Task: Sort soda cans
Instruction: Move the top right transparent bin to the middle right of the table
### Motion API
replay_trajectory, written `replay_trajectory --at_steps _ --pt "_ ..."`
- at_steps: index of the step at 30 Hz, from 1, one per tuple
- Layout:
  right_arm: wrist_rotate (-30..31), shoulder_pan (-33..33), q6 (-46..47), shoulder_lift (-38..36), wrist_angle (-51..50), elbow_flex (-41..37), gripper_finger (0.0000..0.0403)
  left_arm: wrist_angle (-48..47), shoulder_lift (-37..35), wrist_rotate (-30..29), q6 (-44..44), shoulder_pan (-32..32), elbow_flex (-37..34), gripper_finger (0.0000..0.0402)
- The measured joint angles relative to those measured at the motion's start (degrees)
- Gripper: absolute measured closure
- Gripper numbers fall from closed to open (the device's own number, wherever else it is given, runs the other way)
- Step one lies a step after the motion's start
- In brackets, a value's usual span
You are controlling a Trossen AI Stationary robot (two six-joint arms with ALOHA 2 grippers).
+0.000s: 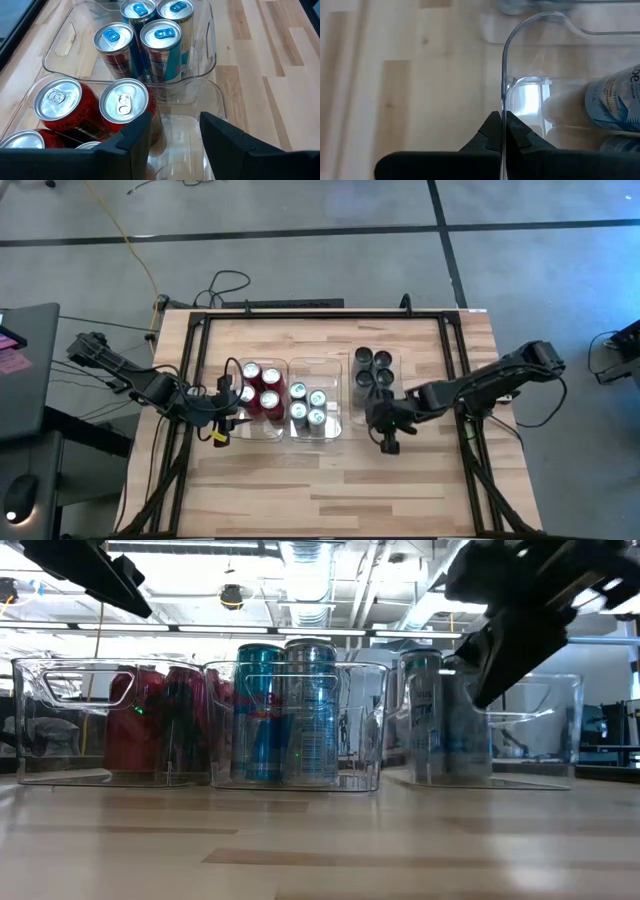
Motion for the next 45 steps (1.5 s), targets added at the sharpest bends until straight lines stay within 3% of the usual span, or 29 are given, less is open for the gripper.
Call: replay_trajectory --at_steps 8,20,45 --pt "0.1 4.7 2.4 0.0 4.4 0.0 0.039 0.0 0.0 -1.0 0.1 0.0 0.0 0.0239" --pt "0.5 5.0 5.0 4.9 9.1 0.3 0.039 0.0 0.0 -1.3 0.2 0.0 0.0 0.0239" --pt "0.2 7.9 9.2 4.6 9.1 0.6 0.037 0.0 0.0 -1.4 0.1 0.0 0.0 0.0239"
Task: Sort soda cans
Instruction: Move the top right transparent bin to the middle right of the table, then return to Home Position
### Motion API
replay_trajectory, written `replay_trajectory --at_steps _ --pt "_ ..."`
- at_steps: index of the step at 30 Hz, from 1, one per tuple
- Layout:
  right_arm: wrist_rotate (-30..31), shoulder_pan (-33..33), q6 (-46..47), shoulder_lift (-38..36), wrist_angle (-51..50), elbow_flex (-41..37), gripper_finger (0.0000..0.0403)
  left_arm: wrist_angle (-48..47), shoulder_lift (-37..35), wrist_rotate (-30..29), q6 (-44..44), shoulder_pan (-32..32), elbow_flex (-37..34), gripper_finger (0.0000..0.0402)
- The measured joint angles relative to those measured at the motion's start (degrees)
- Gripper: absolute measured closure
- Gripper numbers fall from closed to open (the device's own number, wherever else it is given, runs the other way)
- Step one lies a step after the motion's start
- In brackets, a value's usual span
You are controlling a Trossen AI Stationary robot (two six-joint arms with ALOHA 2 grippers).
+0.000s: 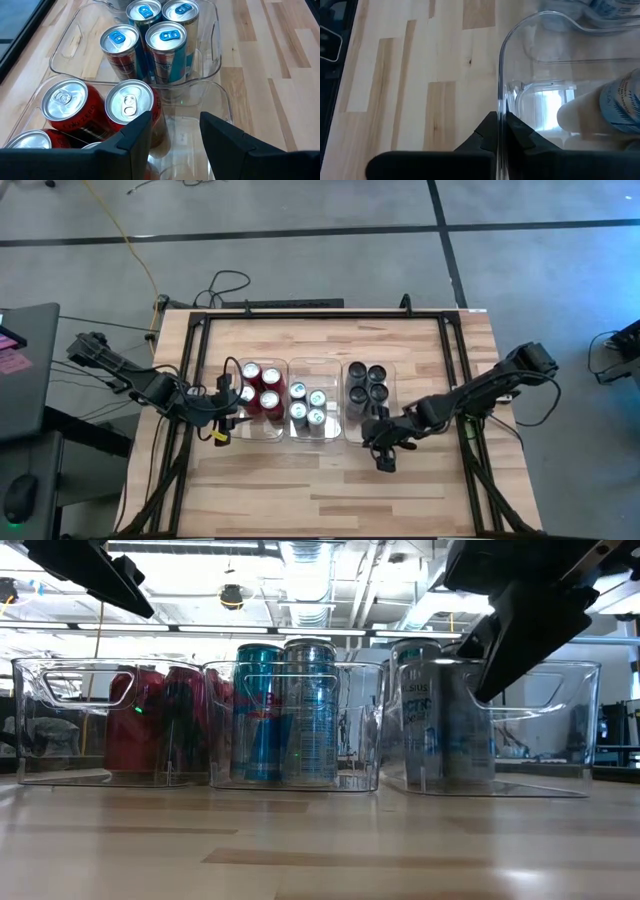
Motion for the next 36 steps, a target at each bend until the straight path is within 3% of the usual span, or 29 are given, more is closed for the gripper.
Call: replay_trajectory --at_steps 9,18,25,31,36 --pt "-0.2 0.1 -1.6 0.1 -1.8 1.8 0.0353 0.0 0.0 0.0 -0.4 0.0 0.0 0.0239" --pt "0.4 -0.5 -1.8 -0.9 -1.7 1.9 0.0268 -8.0 0.0 -1.9 -3.4 0.0 5.5 0.0239" --pt "1.5 -0.7 -2.0 -6.5 -1.3 1.9 0.0219 -9.3 -1.2 -3.3 -3.9 -0.2 8.8 0.0239" --pt "8.1 -0.7 -3.2 -15.3 -2.1 1.9 0.0222 -6.8 -3.6 -9.7 -2.8 -1.6 8.9 0.0247" --pt "14.1 -0.8 -7.0 -24.2 -4.5 1.9 0.0284 -3.5 -4.9 -10.5 1.6 -1.8 8.9 0.0282"
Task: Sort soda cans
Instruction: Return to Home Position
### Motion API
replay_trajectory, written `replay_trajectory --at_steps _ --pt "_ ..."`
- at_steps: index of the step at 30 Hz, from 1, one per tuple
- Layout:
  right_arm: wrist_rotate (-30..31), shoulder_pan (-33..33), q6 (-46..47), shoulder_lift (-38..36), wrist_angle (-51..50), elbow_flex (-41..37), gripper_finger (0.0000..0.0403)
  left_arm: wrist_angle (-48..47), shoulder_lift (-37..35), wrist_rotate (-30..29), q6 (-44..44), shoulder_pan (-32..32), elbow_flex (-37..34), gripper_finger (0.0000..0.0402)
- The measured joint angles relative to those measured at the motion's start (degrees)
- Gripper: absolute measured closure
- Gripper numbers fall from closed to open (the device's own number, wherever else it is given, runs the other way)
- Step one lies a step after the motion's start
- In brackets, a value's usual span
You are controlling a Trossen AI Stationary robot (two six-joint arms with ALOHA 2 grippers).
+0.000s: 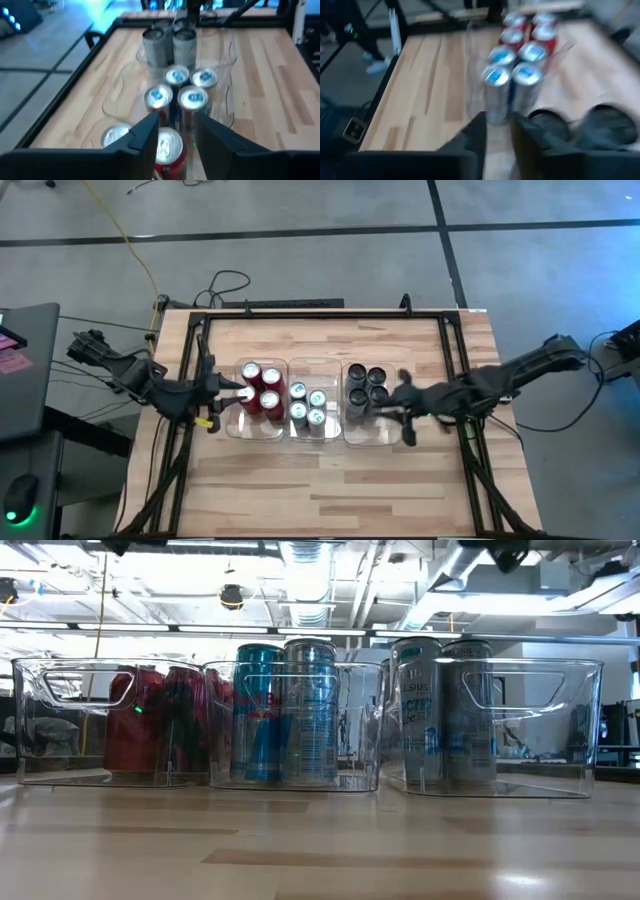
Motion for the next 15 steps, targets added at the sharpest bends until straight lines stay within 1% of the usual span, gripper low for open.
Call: replay_trajectory --at_steps 4,5,6,10,15 --pt "5.0 0.1 -4.1 -6.9 -0.4 -0.9 0.037 4.9 0.0 0.0 4.8 0.0 0.0 0.0322" --pt "5.9 0.1 -5.4 -8.5 0.0 -1.5 0.0386 6.1 0.1 0.0 6.0 0.0 0.0 0.0333" --pt "6.8 0.1 -6.3 -10.0 0.2 -2.1 0.0392 7.3 0.2 0.1 7.3 0.0 -0.1 0.0345" --pt "8.8 0.1 -8.1 -15.1 2.2 -5.4 0.0392 12.8 -0.2 0.4 10.9 0.0 -2.3 0.039" --pt "8.8 0.0 -10.0 -21.1 5.8 -10.9 0.0399 15.1 -2.4 2.8 11.5 0.2 -6.4 0.0399"
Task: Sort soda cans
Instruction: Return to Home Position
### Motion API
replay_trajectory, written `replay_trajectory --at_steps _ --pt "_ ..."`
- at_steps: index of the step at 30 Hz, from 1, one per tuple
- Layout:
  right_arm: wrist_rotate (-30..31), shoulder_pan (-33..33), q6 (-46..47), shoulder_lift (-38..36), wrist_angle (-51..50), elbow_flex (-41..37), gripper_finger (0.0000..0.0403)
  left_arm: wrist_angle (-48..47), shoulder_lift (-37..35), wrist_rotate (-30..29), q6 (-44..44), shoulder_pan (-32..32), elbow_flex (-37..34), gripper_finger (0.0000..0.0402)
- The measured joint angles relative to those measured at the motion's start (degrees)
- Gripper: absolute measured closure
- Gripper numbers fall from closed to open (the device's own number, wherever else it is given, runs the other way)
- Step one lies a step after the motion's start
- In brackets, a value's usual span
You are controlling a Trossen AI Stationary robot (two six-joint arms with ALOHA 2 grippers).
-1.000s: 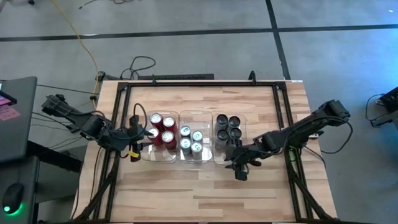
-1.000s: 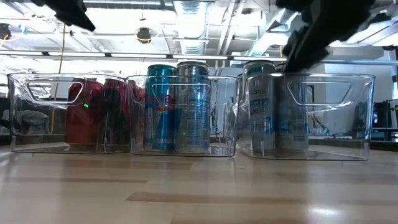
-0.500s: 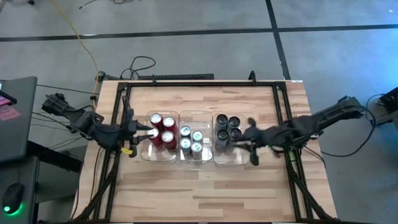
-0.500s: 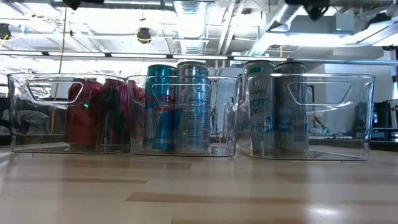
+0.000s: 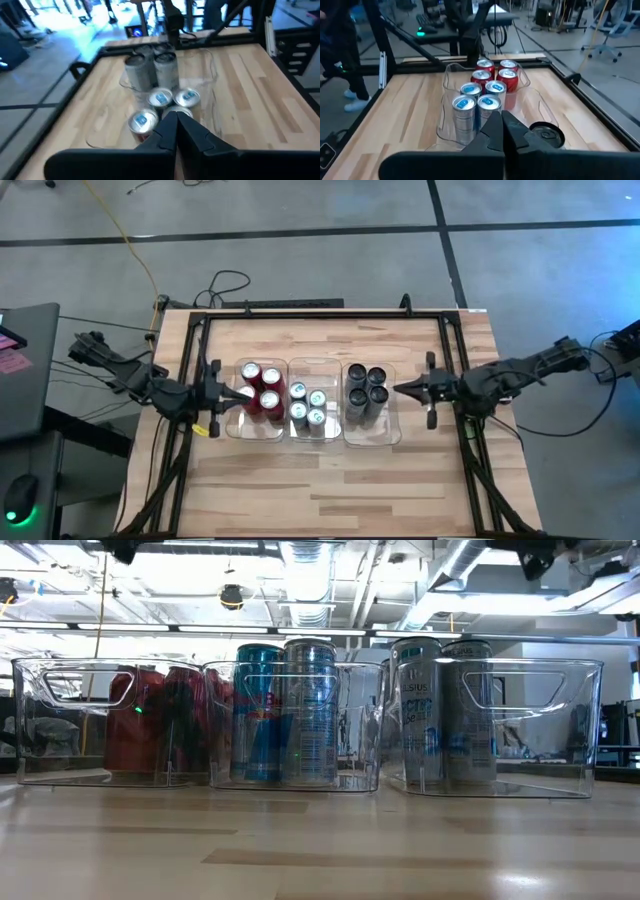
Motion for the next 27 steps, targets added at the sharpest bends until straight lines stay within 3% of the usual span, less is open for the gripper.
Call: replay_trajectory --at_steps 13,23,27 --pt "-0.1 -0.4 -4.8 -16.8 4.2 -10.6 0.0399 2.5 -14.5 2.1 -0.1 0.6 -10.7 0.0401" --pt "-0.2 -0.5 -1.6 -29.2 2.9 -18.6 0.04 -10.4 -25.8 2.9 -8.6 0.6 -14.5 0.0401" --pt "-0.2 -0.5 -0.2 -32.0 2.8 -20.7 0.04 -9.0 -27.3 3.4 -9.0 0.6 -15.4 0.0401"
